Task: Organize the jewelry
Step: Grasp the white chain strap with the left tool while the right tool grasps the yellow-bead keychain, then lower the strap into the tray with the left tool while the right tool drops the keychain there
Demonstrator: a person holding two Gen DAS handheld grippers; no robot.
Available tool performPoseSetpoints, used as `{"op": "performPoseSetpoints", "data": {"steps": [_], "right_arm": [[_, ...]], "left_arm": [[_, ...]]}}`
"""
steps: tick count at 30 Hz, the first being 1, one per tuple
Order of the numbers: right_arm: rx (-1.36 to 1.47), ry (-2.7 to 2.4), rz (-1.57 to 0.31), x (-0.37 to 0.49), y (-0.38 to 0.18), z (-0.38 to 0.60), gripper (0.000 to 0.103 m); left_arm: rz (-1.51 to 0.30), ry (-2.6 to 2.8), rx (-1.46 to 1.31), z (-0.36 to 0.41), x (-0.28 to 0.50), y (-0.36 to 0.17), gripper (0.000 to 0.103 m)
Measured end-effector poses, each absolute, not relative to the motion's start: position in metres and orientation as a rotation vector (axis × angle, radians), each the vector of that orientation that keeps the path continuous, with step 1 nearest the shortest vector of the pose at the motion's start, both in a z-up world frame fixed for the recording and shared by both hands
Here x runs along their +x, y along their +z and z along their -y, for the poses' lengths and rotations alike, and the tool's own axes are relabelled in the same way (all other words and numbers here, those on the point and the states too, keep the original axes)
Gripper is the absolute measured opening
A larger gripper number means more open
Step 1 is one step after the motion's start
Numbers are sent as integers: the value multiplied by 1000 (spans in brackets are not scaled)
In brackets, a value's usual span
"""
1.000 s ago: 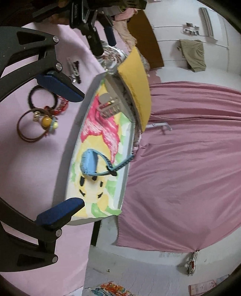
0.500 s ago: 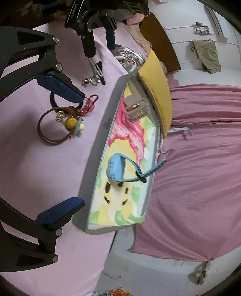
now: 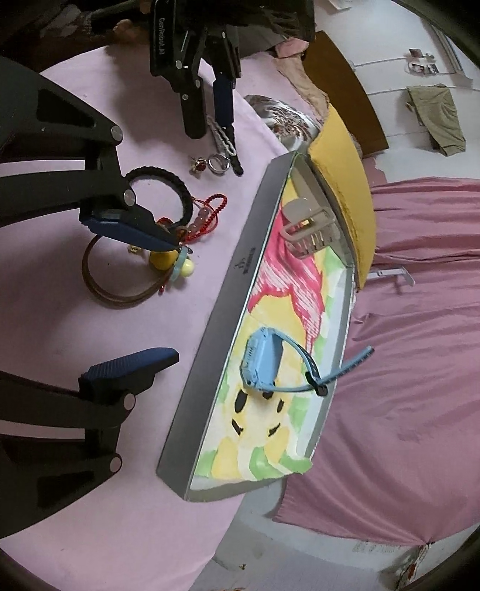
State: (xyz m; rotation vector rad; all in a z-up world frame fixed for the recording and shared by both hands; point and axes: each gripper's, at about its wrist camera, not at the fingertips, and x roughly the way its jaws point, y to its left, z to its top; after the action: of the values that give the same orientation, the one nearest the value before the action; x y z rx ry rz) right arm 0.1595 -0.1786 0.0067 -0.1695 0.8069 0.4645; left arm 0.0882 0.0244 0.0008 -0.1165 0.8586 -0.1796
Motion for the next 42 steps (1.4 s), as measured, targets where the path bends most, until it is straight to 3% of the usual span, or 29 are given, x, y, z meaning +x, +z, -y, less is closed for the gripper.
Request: {"op": "performPoseSetpoints", "data": {"steps": [13, 18, 22, 24, 33, 42], "right_arm": [[-182, 535, -852, 169, -1, 159, 40], [-167, 547, -862, 173, -1, 159, 40], [-130, 575, -879, 175, -3, 161, 32], [-117, 589, -883, 175, -4, 161, 22], [-107, 560, -816, 165, 5, 166, 22], [-114, 454, -629, 142, 29, 179, 22]], "left_arm": [[-878, -159, -67, -24, 89, 2, 38], [-891, -119, -34, -21, 93, 3, 18], [-900, -118, -25, -19, 95, 3, 14], [-902, -122, -19, -17, 95, 4, 14], [-893, -156, -78, -15, 85, 4, 13], [-784, -204, -115, -6, 71, 15, 13]]}}
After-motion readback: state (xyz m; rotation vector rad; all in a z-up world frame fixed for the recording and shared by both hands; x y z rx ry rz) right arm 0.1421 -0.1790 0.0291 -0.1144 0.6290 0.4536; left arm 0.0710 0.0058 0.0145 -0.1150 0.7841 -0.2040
